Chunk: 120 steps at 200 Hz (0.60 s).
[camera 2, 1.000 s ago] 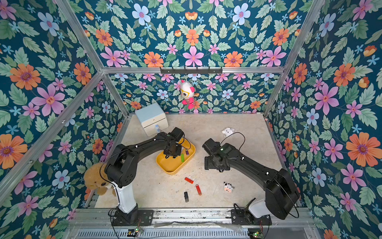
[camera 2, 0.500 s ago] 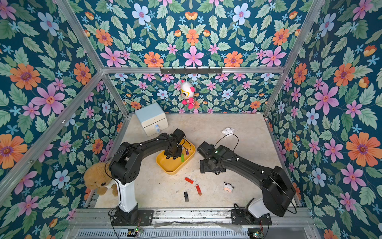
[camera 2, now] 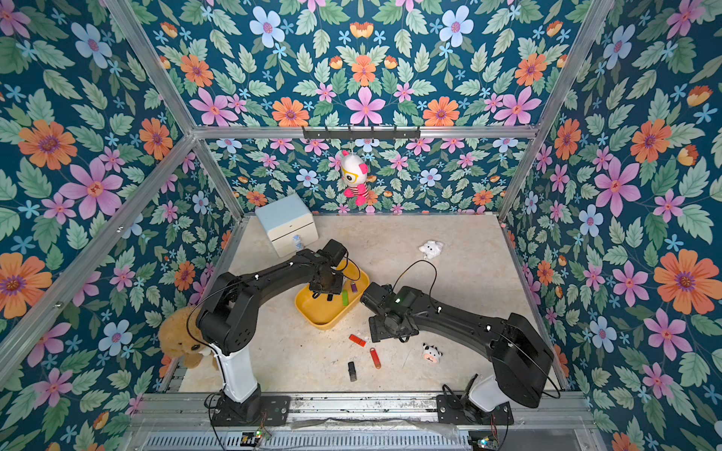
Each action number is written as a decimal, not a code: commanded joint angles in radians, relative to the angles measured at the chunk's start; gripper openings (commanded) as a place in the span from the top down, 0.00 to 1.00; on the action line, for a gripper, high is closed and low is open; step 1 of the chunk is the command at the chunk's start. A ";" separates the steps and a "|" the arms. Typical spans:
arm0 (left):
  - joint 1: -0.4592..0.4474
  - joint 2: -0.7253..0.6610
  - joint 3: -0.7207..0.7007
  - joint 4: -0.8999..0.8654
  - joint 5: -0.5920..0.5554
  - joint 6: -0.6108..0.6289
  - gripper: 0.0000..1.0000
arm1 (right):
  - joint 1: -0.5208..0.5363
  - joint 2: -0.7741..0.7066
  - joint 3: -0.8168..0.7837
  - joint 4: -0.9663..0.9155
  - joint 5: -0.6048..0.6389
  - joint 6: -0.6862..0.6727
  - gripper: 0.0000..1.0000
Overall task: Put the usb flash drive into the storage box
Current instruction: Place the USB flash in the storage box, then pick up the USB flash from the center of the board.
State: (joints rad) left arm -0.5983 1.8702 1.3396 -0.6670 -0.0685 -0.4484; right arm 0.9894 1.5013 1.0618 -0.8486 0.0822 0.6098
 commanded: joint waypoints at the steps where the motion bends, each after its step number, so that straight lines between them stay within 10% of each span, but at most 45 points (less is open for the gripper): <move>1: -0.002 -0.049 0.018 -0.015 0.005 -0.025 0.48 | 0.033 0.000 -0.012 0.004 -0.015 0.032 0.14; 120: -0.180 -0.471 -0.220 -0.131 -0.080 -0.222 0.43 | 0.178 0.188 -0.032 0.120 -0.076 0.096 0.32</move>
State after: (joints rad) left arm -0.7273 1.4563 1.1652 -0.7574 -0.1028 -0.5827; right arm 1.1522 1.6493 1.0317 -0.7544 0.0135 0.6796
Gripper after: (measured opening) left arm 0.567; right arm 0.706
